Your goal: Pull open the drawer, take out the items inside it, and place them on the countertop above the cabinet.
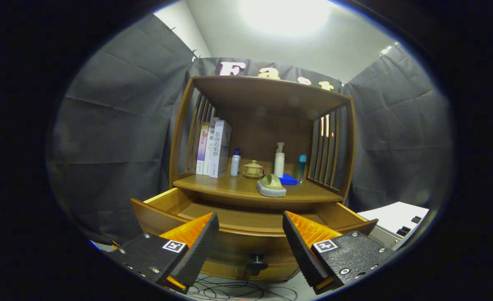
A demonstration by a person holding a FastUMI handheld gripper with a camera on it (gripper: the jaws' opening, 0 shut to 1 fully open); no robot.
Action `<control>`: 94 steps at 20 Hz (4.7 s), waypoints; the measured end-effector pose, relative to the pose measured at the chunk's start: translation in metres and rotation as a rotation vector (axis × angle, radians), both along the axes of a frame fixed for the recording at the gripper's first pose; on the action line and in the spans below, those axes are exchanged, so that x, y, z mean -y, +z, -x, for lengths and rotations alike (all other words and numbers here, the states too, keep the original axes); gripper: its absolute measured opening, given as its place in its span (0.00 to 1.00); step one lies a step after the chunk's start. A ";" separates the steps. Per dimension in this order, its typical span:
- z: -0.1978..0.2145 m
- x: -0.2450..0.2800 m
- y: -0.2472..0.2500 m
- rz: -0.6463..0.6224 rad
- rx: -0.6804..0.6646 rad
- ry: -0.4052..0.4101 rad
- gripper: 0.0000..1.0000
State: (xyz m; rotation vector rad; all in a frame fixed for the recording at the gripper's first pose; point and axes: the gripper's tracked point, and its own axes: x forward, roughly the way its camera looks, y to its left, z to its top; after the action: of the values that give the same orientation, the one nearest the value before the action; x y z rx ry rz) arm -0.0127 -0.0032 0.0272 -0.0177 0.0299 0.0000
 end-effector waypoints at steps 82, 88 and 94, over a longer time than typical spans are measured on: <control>-0.084 0.045 0.064 -0.047 -0.043 -0.042 0.94; -0.065 0.049 0.072 -0.066 -0.058 -0.086 0.95; -0.057 0.040 0.085 -0.054 -0.045 -0.079 0.94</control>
State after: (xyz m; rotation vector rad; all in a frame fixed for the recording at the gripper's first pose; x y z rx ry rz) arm 0.0440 -0.0434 0.1126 0.0374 0.0753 -0.0782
